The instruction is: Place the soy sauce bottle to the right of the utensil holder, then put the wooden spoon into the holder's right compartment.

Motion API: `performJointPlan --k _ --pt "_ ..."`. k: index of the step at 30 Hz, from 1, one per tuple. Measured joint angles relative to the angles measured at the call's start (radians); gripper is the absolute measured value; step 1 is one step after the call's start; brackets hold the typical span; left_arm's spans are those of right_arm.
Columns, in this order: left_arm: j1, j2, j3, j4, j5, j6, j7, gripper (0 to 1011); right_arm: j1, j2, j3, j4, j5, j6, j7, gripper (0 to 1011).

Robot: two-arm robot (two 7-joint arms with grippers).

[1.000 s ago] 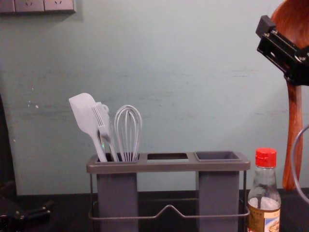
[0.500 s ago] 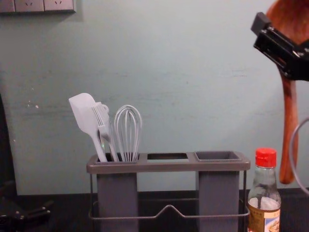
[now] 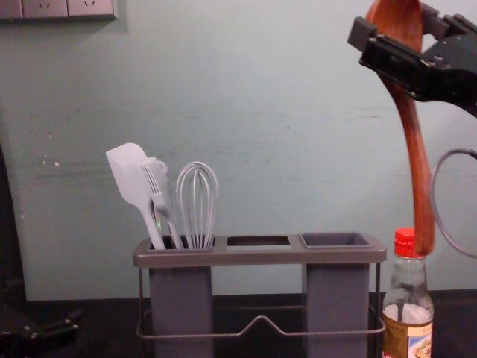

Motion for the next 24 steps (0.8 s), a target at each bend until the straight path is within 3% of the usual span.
performJointPlan --k 5,9,24 --pt "0.000 0.000 0.000 0.000 0.000 0.000 0.000 1005 0.076 -0.001 -0.020 0.069 0.078 0.012 0.055 840" --pt "0.000 0.000 0.000 0.000 0.000 0.000 0.000 1005 0.124 -0.010 -0.036 0.119 0.106 0.017 0.077 840" --pt "0.000 0.000 0.000 0.000 0.000 0.000 0.000 1005 0.277 -0.053 -0.091 0.333 0.127 -0.029 0.130 840"
